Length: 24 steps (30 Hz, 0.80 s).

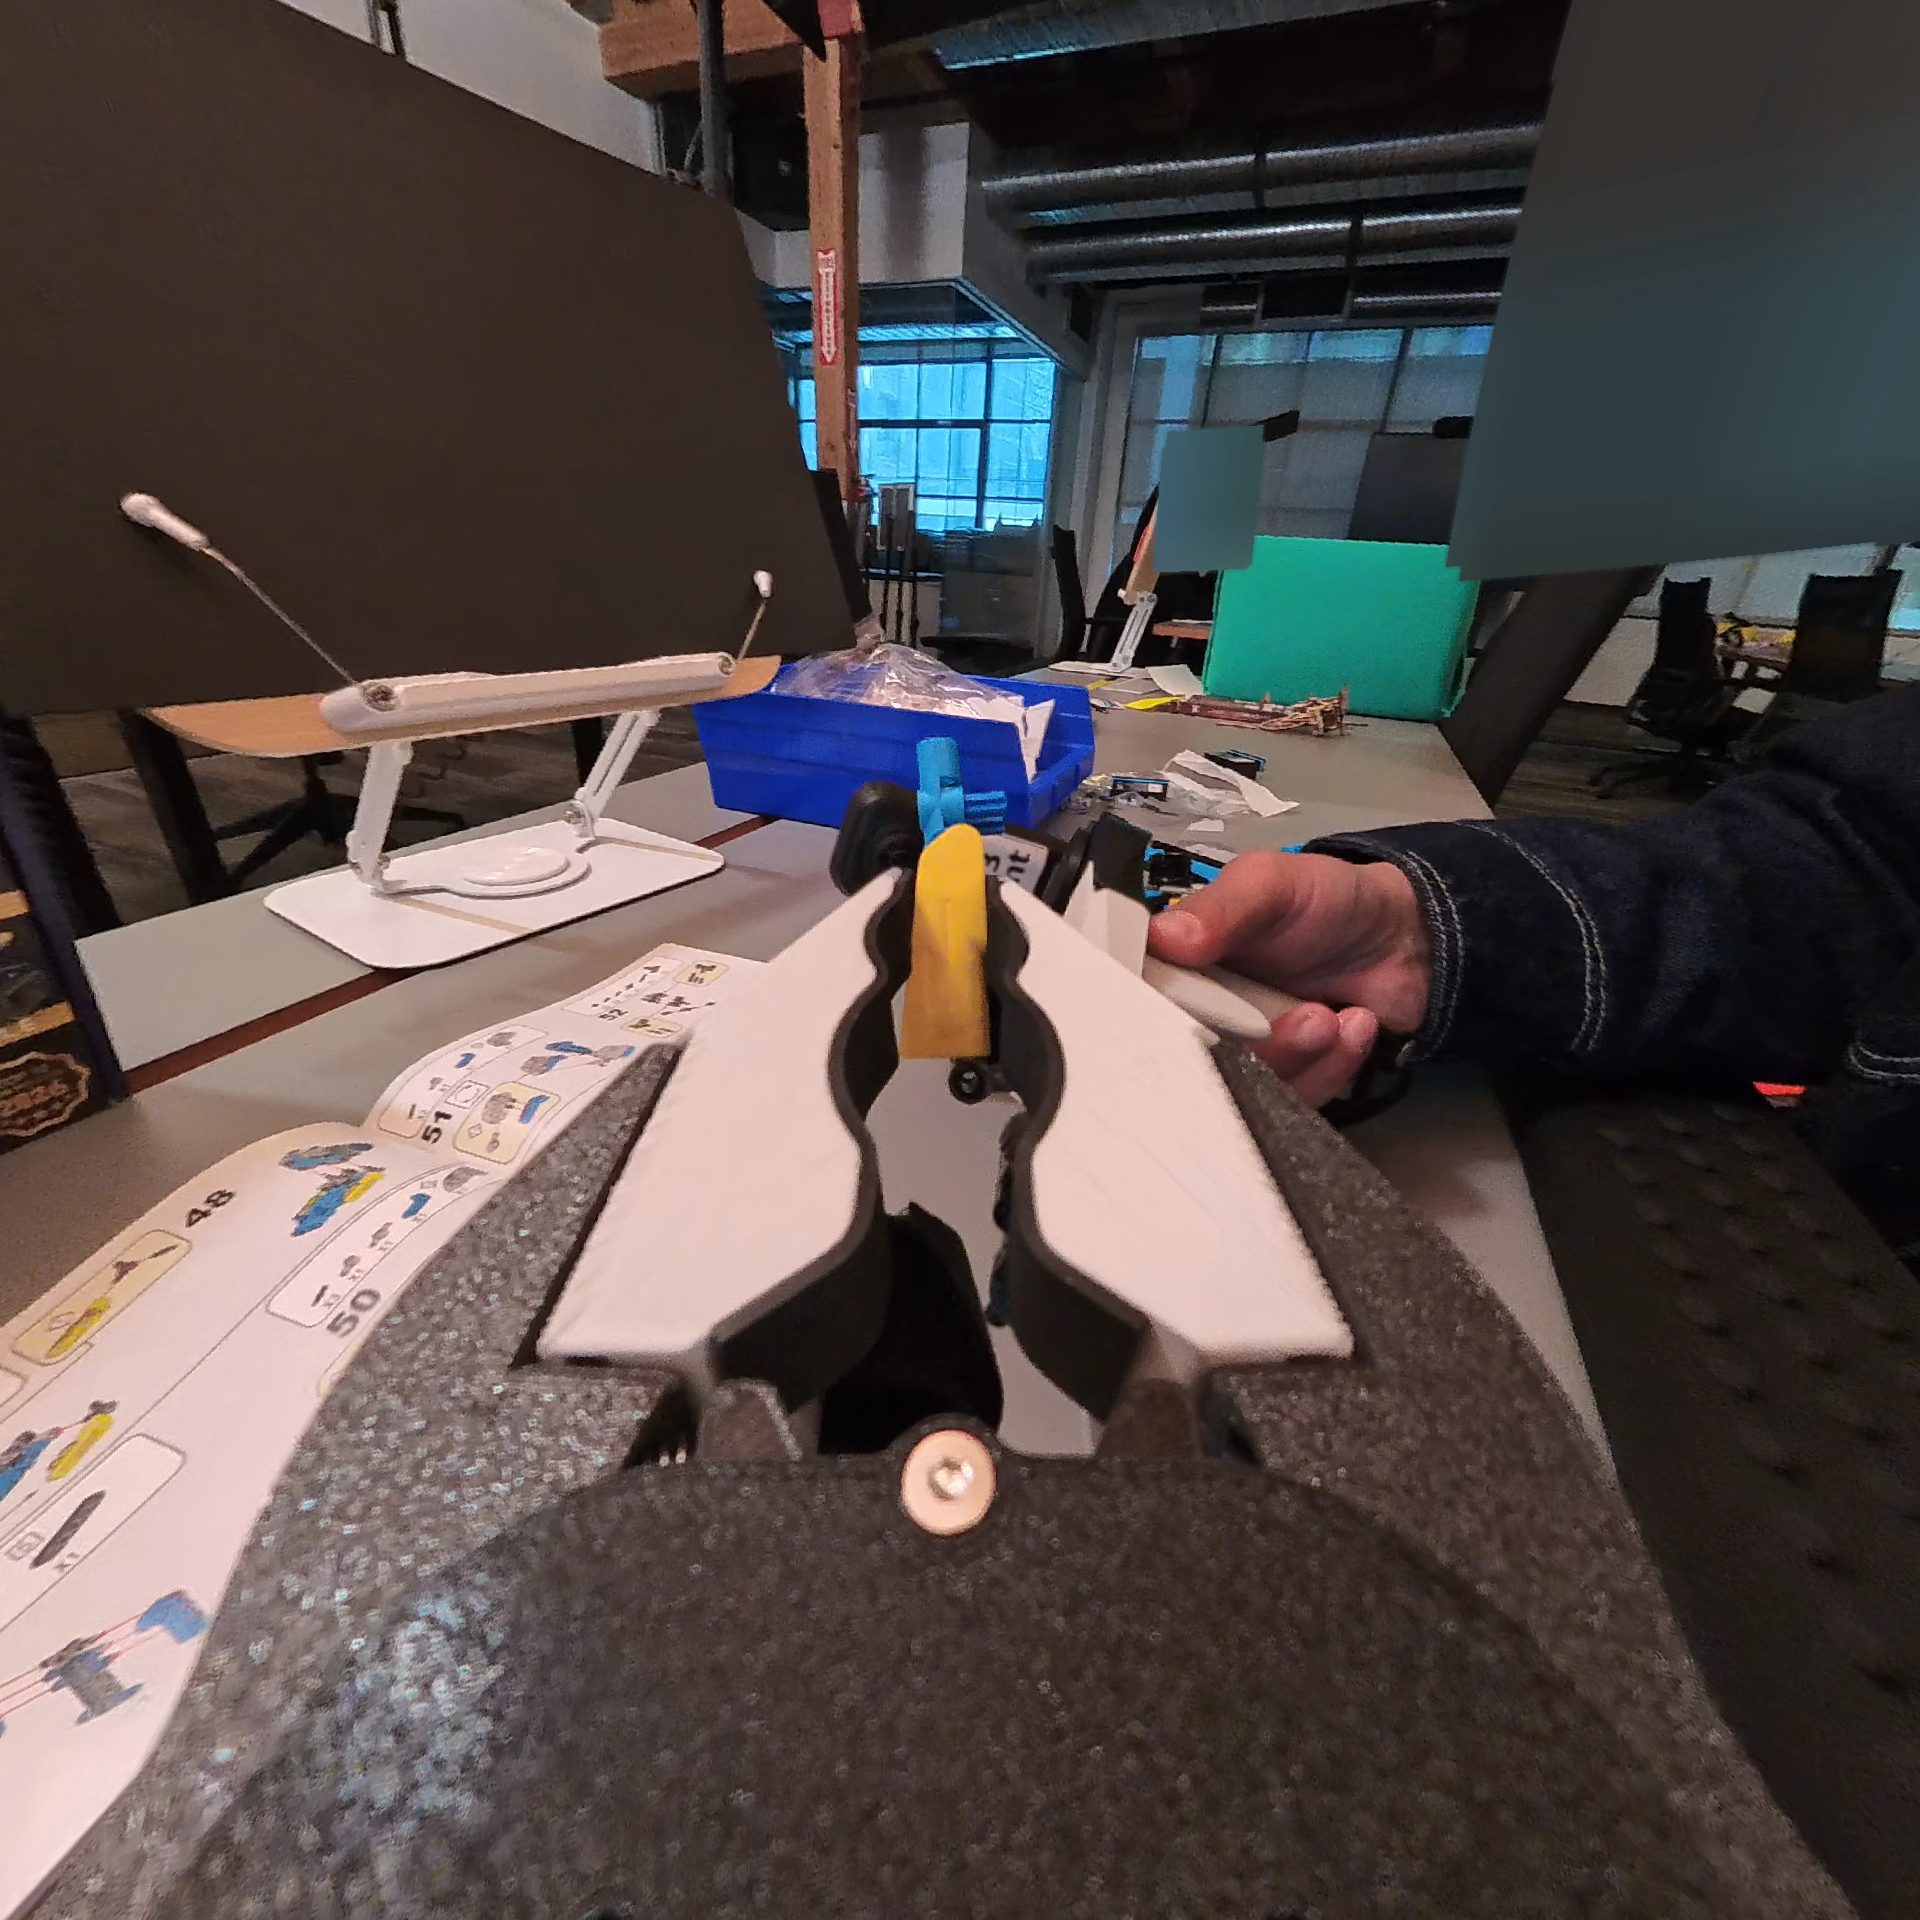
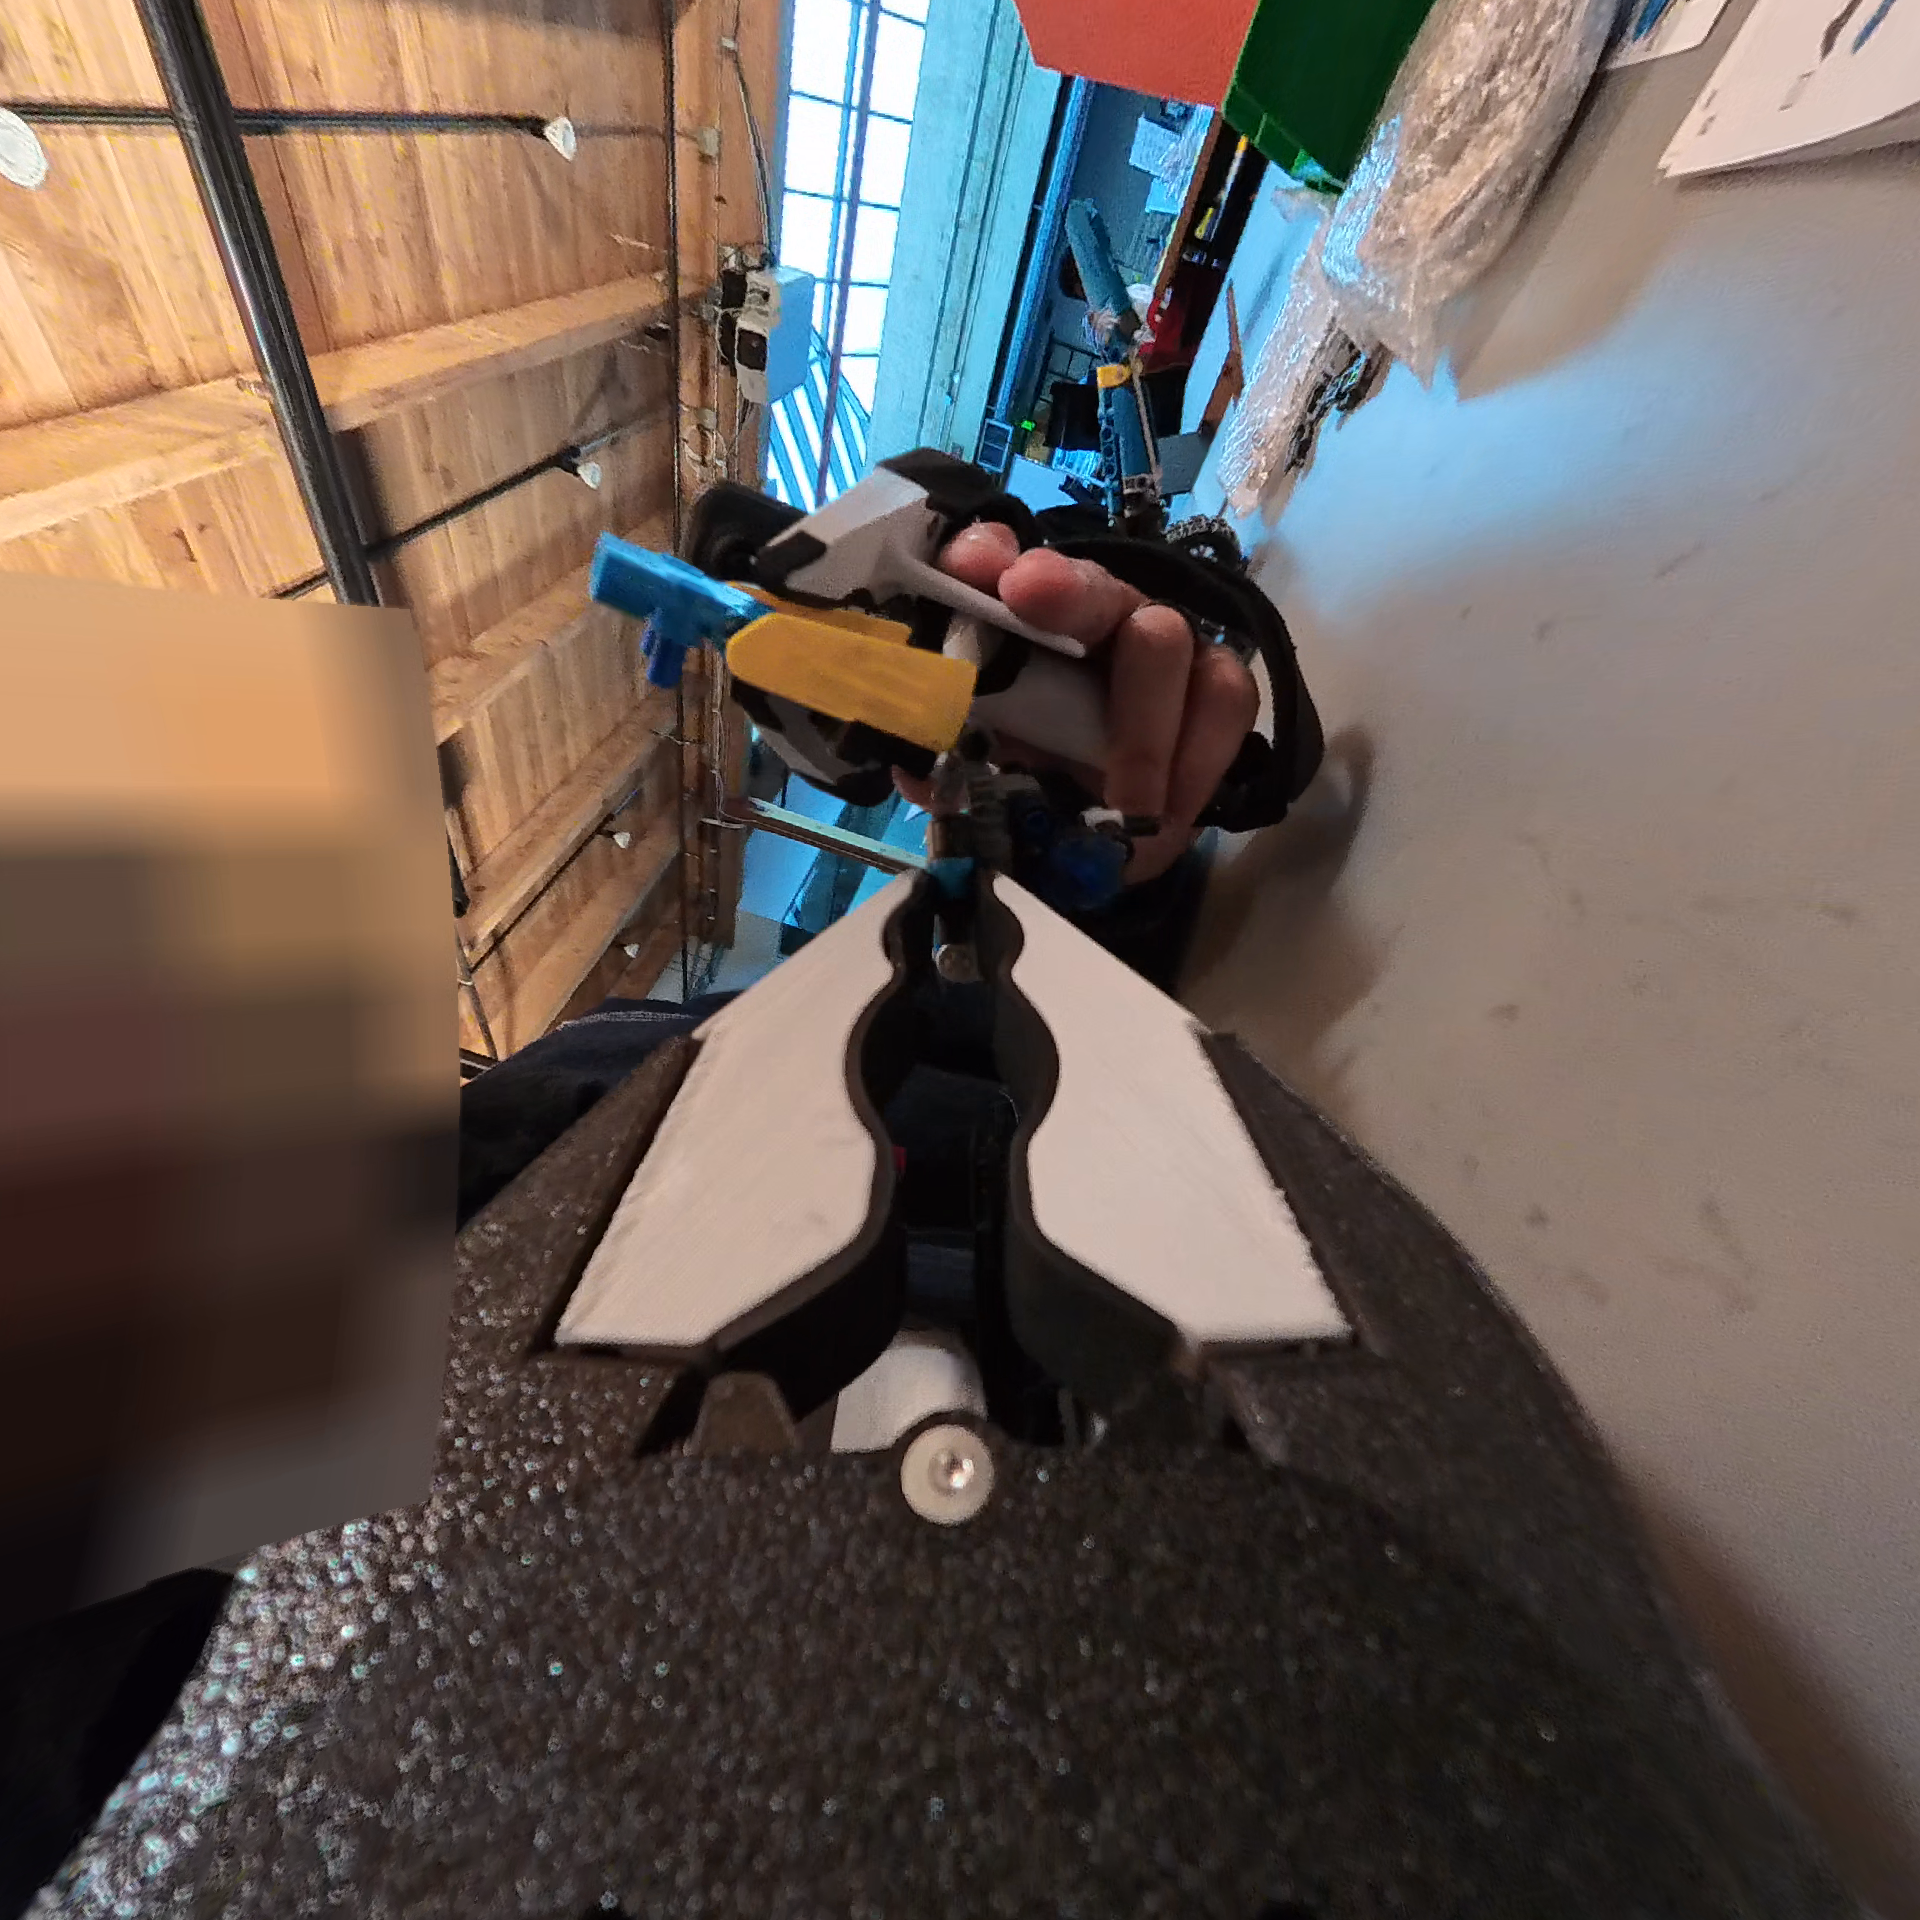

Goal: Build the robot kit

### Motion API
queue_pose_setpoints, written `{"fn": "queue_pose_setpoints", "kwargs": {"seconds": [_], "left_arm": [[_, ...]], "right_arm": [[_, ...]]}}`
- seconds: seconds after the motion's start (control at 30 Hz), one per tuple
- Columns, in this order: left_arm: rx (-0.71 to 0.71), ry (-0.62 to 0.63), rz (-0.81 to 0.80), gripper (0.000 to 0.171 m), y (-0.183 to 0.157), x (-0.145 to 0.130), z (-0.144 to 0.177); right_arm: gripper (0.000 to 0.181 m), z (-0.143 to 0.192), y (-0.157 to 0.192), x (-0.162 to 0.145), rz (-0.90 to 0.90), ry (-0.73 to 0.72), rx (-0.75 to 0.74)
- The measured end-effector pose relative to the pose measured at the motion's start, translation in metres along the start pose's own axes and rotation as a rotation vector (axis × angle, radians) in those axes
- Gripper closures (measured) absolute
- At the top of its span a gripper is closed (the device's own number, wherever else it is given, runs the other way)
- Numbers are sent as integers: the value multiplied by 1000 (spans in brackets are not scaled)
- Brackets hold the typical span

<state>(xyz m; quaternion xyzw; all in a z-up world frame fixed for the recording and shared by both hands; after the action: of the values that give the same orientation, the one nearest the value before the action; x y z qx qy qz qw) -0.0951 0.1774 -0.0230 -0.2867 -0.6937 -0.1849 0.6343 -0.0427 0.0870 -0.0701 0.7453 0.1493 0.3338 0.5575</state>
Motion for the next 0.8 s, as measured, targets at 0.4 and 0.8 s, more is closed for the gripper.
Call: {"fn": "queue_pose_setpoints", "kwargs": {"seconds": [0.4, 0.8], "left_arm": [[3, -13, 22, 159, 0, 0, 0], [-24, 96, -7, 159, -4, -10, -3]], "right_arm": [[175, 1, 0, 1, -10, -10, -6], [174, 17, -3, 12, 52, -63, -92]]}}
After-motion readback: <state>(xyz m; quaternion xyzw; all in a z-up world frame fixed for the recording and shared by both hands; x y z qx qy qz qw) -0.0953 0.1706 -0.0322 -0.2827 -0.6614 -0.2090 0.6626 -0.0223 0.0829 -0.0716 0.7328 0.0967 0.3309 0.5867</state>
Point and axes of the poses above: each gripper's, where its closed fingertips meet, z back along the fingers, x out of its top, y = z × x across the jaws, the point moved 6 cm from there along z, back along the fingers, and after that the axes turned 3 degrees about z, right-handed, at the moved point
